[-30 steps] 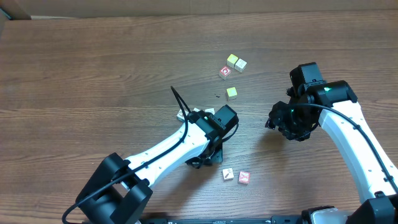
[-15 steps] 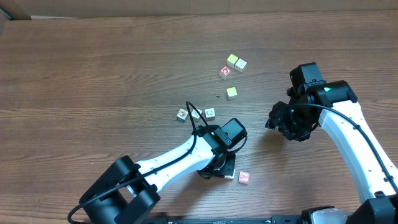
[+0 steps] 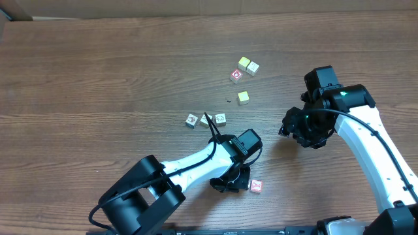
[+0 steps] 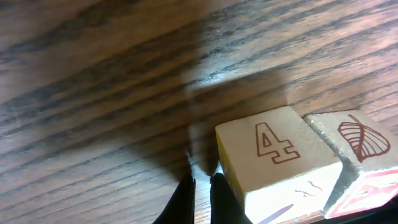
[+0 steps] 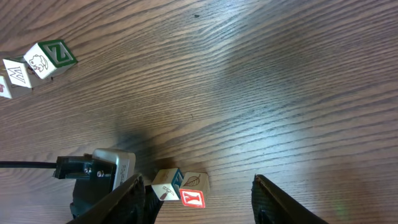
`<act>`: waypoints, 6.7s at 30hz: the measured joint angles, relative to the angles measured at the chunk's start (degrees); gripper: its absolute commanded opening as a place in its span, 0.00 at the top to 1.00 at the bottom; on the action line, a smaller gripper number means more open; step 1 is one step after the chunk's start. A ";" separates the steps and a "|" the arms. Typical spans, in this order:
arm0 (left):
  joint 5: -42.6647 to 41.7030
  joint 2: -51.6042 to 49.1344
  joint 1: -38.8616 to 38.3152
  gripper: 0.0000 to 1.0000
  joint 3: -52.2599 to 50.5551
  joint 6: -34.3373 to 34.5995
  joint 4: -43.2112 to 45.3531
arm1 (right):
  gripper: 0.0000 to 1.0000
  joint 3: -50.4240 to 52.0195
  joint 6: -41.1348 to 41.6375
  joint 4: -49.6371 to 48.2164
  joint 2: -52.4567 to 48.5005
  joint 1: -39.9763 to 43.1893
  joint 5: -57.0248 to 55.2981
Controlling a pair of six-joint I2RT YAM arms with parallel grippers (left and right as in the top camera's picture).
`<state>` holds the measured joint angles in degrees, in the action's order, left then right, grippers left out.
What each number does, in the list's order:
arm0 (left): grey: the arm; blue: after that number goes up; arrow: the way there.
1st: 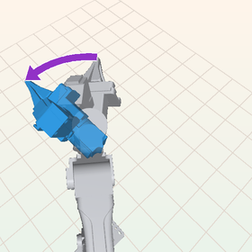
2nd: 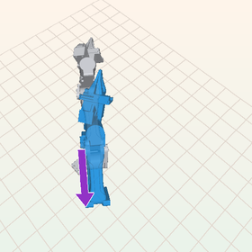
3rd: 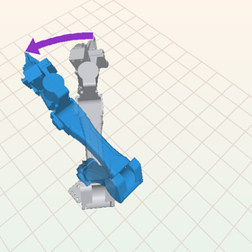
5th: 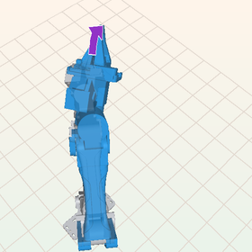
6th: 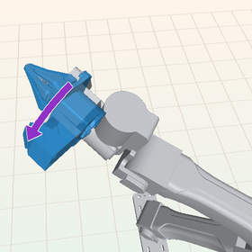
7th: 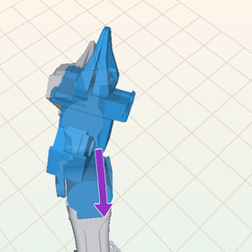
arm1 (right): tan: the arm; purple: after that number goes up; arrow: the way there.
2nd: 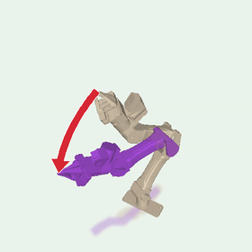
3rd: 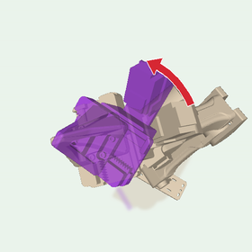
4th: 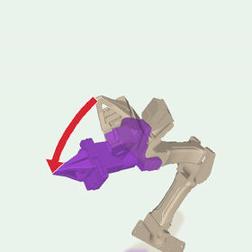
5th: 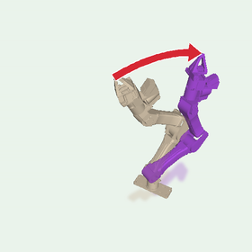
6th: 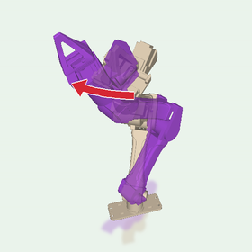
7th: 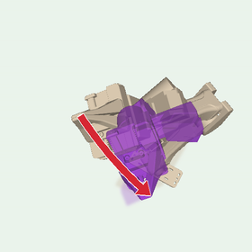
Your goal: Flip 5 blocks
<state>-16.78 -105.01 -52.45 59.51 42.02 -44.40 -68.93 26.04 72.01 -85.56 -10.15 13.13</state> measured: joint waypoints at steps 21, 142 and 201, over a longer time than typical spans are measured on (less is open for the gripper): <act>0.39 0.00 4.85 0.96 0.02 -3.23 2.25 | 0.44 0.00 -0.24 0.20 0.00 0.00 -0.02; 14.64 -0.68 33.33 0.95 25.92 -35.08 -20.26 | 0.35 0.00 -0.87 2.56 0.00 0.00 0.20; 2.43 11.98 1.05 0.61 -12.66 -4.39 13.20 | 0.35 -0.09 -2.08 3.48 0.00 0.00 0.22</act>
<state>-14.35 -93.03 -51.40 46.85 37.63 -31.20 -69.01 23.97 75.48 -85.56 -10.15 13.34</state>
